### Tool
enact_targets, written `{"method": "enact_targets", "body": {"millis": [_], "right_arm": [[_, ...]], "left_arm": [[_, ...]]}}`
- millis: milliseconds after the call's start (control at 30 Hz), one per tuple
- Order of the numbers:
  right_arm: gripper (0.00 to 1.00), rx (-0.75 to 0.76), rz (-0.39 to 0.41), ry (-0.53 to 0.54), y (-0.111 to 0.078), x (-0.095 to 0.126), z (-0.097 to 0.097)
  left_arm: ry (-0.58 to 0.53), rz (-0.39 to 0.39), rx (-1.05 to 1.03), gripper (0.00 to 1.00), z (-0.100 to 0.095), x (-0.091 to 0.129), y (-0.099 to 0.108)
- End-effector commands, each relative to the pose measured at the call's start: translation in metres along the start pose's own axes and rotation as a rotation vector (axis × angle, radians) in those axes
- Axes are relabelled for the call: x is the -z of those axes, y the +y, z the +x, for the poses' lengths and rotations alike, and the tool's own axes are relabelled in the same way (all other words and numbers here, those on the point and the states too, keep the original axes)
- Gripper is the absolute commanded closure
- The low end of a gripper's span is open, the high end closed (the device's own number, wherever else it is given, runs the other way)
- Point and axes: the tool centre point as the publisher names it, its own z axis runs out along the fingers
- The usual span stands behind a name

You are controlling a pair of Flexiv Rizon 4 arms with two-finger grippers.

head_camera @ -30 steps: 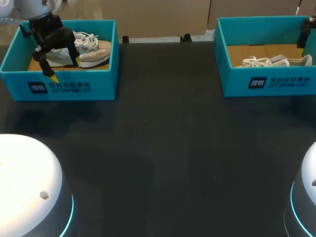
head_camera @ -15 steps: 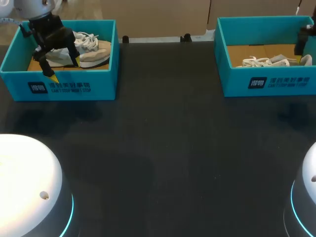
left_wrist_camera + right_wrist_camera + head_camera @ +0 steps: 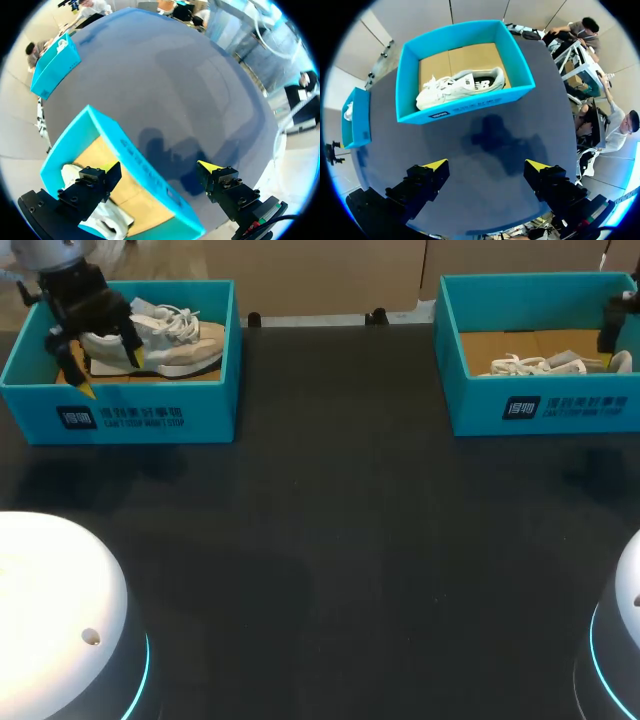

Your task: Take the shoe out of the shoebox, open the shoe tongue, remove and reinsert the insole, then place the shoe into the shoebox

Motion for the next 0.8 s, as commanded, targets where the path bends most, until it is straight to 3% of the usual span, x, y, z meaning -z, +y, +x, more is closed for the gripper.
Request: {"method": "enact_targets", "body": {"millis": [33, 100, 533, 667, 733, 800], "right_arm": [[0.0, 0.0, -0.002, 0.0, -0.001, 0.0, -0.001], [0.0, 0.0, -0.002, 0.0, -0.001, 0.0, -0.001], [0.0, 0.0, -0.002, 0.0, -0.001, 0.0, -0.001], [0.0, 0.0, -0.002, 0.0, -0.001, 0.0, -0.001], [0.0, 0.0, -0.002, 0.0, -0.001, 0.0, -0.001], [0.0, 0.0, -0.002, 0.0, -0.001, 0.0, -0.001]], "left_arm": [[0.044, -0.015, -0.112, 0.0, -0.013, 0.019, 0.038], [0.029, -0.064, -0.121, 0.0, -0.026, 0.029, 0.057], [0.029, -0.064, -0.121, 0.0, -0.026, 0.029, 0.057], [0.121, -0.109, -0.369, 0.0, -0.049, 0.019, 0.091], [0.138, -0.243, -0.378, 0.0, -0.058, 0.016, 0.11], [0.127, -0.266, -0.502, 0.0, -0.063, 0.016, 0.127]]}}
